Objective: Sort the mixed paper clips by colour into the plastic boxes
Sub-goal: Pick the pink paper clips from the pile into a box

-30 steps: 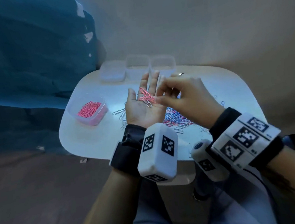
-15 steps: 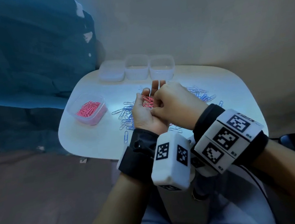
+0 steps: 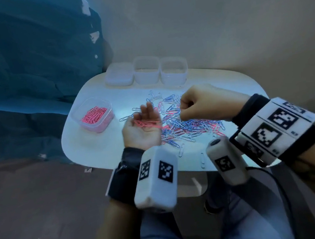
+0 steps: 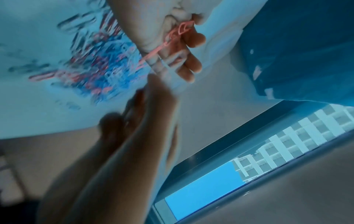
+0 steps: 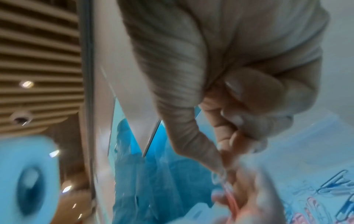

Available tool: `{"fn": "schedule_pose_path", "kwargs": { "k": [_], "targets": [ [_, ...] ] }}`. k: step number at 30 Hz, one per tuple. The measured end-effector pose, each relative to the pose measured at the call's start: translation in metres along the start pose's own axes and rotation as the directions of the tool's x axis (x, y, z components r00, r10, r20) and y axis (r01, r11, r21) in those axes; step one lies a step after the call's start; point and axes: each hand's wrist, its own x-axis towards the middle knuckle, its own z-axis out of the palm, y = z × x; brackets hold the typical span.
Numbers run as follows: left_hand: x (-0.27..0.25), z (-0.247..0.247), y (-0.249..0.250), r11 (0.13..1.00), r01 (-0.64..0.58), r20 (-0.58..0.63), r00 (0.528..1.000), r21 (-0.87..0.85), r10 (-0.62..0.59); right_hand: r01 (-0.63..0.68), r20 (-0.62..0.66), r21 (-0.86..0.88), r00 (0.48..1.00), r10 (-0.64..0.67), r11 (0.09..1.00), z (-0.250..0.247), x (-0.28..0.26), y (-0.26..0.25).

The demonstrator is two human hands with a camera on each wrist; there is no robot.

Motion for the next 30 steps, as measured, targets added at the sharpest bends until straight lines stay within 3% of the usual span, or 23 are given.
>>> {"fn": "schedule_pose_path", "kwargs": {
  "k": [3,5,9,13,15,23,30],
  "targets": [
    [0.001,-0.008,0.028,0.995,-0.090,0.026,0.995,-0.039,0.091,-0.077,0.001,-0.290,0.997,0.081,0.954,0.005,0.020,0.016],
    [-0.001,-0.008,0.038,0.991,-0.121,0.057,0.990,-0.064,0.125,-0.075,-0.059,-0.345,0.997,0.058,0.936,0.010,0.036,0.015],
    [0.002,-0.005,0.046,0.989,-0.135,0.077,0.987,-0.056,0.139,0.075,-0.072,-0.297,0.992,-0.101,0.952,0.013,0.079,-0.003],
    [0.003,-0.005,0.050,0.991,-0.131,0.079,0.988,-0.041,0.134,0.186,0.169,-0.332,0.976,-0.136,0.925,0.020,0.112,-0.013],
    [0.003,-0.006,0.051,0.989,-0.139,0.067,0.988,-0.041,0.142,0.204,0.214,-0.321,0.967,-0.139,0.925,0.025,0.118,-0.010],
    [0.002,-0.011,0.043,0.991,-0.131,0.045,0.990,-0.035,0.133,0.256,0.138,-0.369,0.966,-0.219,0.893,0.030,0.117,-0.003],
    [0.000,-0.010,0.042,0.990,-0.141,0.049,0.989,-0.018,0.141,0.262,0.130,-0.261,0.963,-0.235,0.929,0.034,0.114,-0.004]
  ]
}}
